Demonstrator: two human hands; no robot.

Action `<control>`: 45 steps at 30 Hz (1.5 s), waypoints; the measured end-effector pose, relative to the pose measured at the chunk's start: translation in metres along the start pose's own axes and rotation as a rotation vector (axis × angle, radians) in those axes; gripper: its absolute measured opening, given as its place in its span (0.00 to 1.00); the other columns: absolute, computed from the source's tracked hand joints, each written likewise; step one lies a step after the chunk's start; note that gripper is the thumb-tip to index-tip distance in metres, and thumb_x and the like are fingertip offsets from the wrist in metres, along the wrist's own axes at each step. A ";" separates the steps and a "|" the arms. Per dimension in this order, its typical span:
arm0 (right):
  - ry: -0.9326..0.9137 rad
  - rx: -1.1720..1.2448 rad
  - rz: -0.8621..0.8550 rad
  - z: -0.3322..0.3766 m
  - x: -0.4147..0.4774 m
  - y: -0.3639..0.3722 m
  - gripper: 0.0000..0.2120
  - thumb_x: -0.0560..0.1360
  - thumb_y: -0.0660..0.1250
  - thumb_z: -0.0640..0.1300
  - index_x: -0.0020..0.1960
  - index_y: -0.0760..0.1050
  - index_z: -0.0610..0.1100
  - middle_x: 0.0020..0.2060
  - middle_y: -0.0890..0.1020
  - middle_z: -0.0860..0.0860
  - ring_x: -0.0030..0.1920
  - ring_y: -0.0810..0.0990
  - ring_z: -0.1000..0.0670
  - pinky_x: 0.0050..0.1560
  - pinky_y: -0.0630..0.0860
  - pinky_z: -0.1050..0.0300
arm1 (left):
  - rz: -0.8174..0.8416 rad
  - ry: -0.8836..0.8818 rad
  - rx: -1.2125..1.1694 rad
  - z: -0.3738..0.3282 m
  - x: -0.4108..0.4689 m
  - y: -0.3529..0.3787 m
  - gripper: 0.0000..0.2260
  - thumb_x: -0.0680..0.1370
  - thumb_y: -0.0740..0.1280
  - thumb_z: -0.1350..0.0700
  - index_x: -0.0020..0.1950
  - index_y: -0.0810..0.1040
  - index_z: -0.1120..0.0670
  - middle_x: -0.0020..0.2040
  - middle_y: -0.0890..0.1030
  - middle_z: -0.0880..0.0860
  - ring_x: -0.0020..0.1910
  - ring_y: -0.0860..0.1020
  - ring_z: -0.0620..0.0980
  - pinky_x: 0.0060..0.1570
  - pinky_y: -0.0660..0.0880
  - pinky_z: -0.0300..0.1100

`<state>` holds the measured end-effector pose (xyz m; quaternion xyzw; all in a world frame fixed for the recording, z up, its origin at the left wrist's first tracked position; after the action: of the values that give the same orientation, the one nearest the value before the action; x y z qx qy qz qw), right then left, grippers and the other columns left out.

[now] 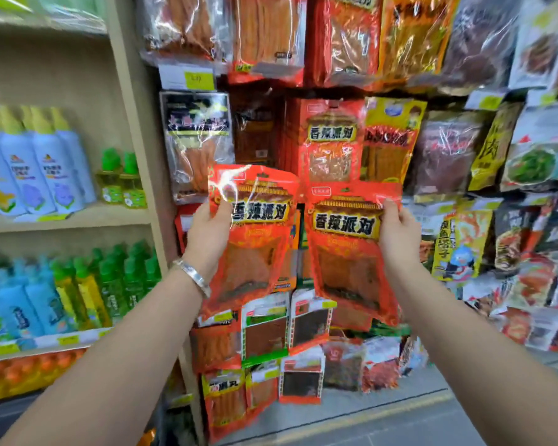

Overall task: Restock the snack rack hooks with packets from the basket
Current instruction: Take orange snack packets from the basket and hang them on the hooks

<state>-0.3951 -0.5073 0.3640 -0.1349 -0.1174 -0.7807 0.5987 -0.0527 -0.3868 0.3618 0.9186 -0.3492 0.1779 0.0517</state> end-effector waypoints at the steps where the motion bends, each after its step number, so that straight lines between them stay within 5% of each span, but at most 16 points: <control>1: 0.003 0.024 -0.020 0.002 0.012 0.002 0.19 0.78 0.58 0.54 0.32 0.62 0.48 0.26 0.62 0.54 0.30 0.62 0.53 0.36 0.59 0.53 | -0.016 0.017 -0.012 -0.006 0.006 0.005 0.11 0.77 0.62 0.50 0.37 0.73 0.53 0.34 0.73 0.51 0.34 0.69 0.48 0.36 0.65 0.44; 6: 0.025 0.090 -0.105 0.010 0.074 0.016 0.21 0.77 0.59 0.55 0.30 0.57 0.48 0.27 0.60 0.52 0.28 0.60 0.51 0.34 0.57 0.53 | -0.012 0.139 -0.014 -0.037 0.042 0.035 0.17 0.75 0.66 0.43 0.38 0.77 0.57 0.35 0.76 0.53 0.35 0.72 0.48 0.37 0.68 0.44; 10: 0.072 0.246 -0.090 0.010 0.128 0.037 0.18 0.76 0.61 0.52 0.34 0.67 0.42 0.30 0.66 0.49 0.32 0.65 0.51 0.36 0.61 0.55 | 0.009 0.176 -0.044 -0.045 0.078 0.062 0.13 0.75 0.67 0.44 0.37 0.78 0.53 0.37 0.79 0.54 0.35 0.76 0.49 0.38 0.72 0.45; 13: 0.057 0.327 -0.031 0.020 0.162 0.063 0.09 0.76 0.62 0.49 0.39 0.71 0.46 0.31 0.67 0.49 0.34 0.65 0.50 0.35 0.62 0.55 | 0.030 0.181 -0.126 -0.047 0.106 0.083 0.12 0.76 0.67 0.46 0.37 0.78 0.52 0.35 0.80 0.52 0.35 0.77 0.48 0.36 0.73 0.44; 18: 0.086 0.447 0.017 0.029 0.207 0.097 0.09 0.76 0.63 0.45 0.37 0.72 0.46 0.30 0.72 0.50 0.28 0.71 0.53 0.30 0.68 0.60 | 0.072 0.207 -0.175 -0.050 0.141 0.120 0.19 0.75 0.66 0.46 0.44 0.76 0.64 0.39 0.79 0.58 0.37 0.77 0.53 0.40 0.72 0.48; 22: 0.115 0.417 0.057 0.035 0.239 0.116 0.11 0.74 0.63 0.48 0.35 0.72 0.46 0.37 0.73 0.47 0.39 0.71 0.49 0.40 0.68 0.52 | 0.054 0.189 -0.183 -0.049 0.160 0.137 0.12 0.76 0.67 0.48 0.44 0.81 0.58 0.41 0.84 0.55 0.39 0.82 0.50 0.40 0.78 0.47; 27: 0.149 0.418 0.148 0.037 0.267 0.135 0.06 0.73 0.64 0.47 0.39 0.71 0.47 0.36 0.71 0.46 0.37 0.71 0.47 0.38 0.68 0.51 | 0.051 0.195 -0.194 -0.052 0.172 0.155 0.16 0.75 0.67 0.47 0.44 0.79 0.60 0.44 0.83 0.61 0.41 0.82 0.55 0.44 0.79 0.54; 30: 0.151 0.363 0.208 0.032 0.276 0.144 0.07 0.74 0.64 0.46 0.37 0.72 0.46 0.35 0.73 0.46 0.35 0.74 0.48 0.36 0.70 0.53 | 0.026 0.168 -0.215 -0.051 0.176 0.161 0.12 0.73 0.67 0.45 0.42 0.81 0.54 0.44 0.84 0.59 0.43 0.82 0.57 0.45 0.79 0.55; 35: -0.141 0.197 0.163 0.028 0.289 0.134 0.12 0.75 0.66 0.48 0.35 0.68 0.48 0.33 0.70 0.49 0.36 0.68 0.52 0.42 0.63 0.56 | -0.026 0.153 -0.218 -0.050 0.172 0.175 0.08 0.74 0.67 0.46 0.37 0.81 0.45 0.38 0.84 0.49 0.39 0.82 0.47 0.41 0.79 0.48; 37: -0.154 0.171 0.182 0.017 0.288 0.134 0.07 0.75 0.67 0.47 0.50 0.75 0.45 0.42 0.75 0.51 0.44 0.73 0.53 0.48 0.67 0.59 | -0.035 0.138 -0.235 -0.049 0.168 0.182 0.08 0.75 0.67 0.47 0.38 0.81 0.46 0.40 0.84 0.51 0.40 0.82 0.50 0.44 0.79 0.51; 39: -0.169 0.125 0.160 0.011 0.285 0.131 0.23 0.75 0.68 0.49 0.65 0.69 0.41 0.55 0.74 0.49 0.55 0.73 0.52 0.58 0.69 0.58 | -0.032 0.130 -0.251 -0.049 0.163 0.191 0.08 0.75 0.68 0.47 0.40 0.81 0.49 0.43 0.84 0.55 0.44 0.82 0.54 0.48 0.78 0.55; 43: -0.187 0.239 0.199 0.010 0.274 0.130 0.15 0.73 0.64 0.59 0.52 0.74 0.49 0.51 0.78 0.50 0.55 0.76 0.49 0.62 0.71 0.48 | -0.032 0.146 -0.255 -0.054 0.154 0.207 0.09 0.73 0.68 0.45 0.41 0.82 0.49 0.45 0.84 0.57 0.48 0.82 0.58 0.52 0.77 0.59; 45: -0.087 0.336 0.389 0.009 0.264 0.149 0.26 0.69 0.63 0.65 0.56 0.75 0.47 0.56 0.80 0.49 0.57 0.77 0.49 0.64 0.71 0.44 | -0.029 0.156 -0.238 -0.058 0.151 0.216 0.12 0.71 0.68 0.42 0.43 0.81 0.50 0.47 0.84 0.59 0.50 0.81 0.61 0.53 0.76 0.61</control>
<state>-0.3156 -0.7807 0.4683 -0.0871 -0.2429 -0.6140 0.7459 -0.1073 -0.6304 0.4644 0.8942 -0.3495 0.2052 0.1900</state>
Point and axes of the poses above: each hand's wrist, its own x-axis towards the middle knuckle, its own y-axis out of the palm, z = x × y, the point moved 10 cm from there along x, towards the middle knuckle
